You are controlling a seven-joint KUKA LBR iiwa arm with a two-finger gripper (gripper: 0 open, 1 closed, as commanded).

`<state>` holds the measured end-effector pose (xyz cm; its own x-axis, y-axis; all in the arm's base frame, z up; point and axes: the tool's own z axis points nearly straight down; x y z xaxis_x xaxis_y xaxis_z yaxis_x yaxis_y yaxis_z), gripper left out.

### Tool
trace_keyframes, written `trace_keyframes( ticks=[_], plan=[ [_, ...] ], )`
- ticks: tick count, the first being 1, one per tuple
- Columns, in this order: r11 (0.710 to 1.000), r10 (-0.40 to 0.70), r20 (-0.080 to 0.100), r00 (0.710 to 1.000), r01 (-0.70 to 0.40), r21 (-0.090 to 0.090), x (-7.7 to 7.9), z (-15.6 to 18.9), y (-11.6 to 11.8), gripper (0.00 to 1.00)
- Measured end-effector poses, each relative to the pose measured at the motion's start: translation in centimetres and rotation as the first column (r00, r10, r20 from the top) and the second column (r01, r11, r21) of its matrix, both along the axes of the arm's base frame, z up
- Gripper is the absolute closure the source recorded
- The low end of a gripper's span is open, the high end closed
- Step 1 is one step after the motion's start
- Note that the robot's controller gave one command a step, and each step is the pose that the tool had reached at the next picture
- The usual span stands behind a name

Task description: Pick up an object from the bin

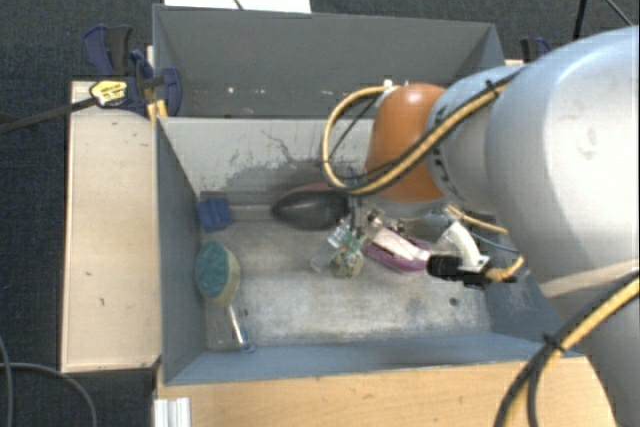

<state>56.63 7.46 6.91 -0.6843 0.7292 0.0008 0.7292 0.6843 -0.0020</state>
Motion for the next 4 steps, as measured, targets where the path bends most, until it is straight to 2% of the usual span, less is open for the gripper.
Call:
trace_keyframes(
  ticks=[1,2,4],
  plan=[
    [0.994,-0.106,0.002,0.994,0.106,0.001,-2.4,0.1,-2.2,0.0],
    [0.994,-0.106,0.002,0.994,0.106,0.001,-2.3,0.1,-2.1,1.0],
    [0.996,-0.095,0.008,0.995,0.095,0.002,-2.1,8.1,-2.1,1.0]
  ],
)
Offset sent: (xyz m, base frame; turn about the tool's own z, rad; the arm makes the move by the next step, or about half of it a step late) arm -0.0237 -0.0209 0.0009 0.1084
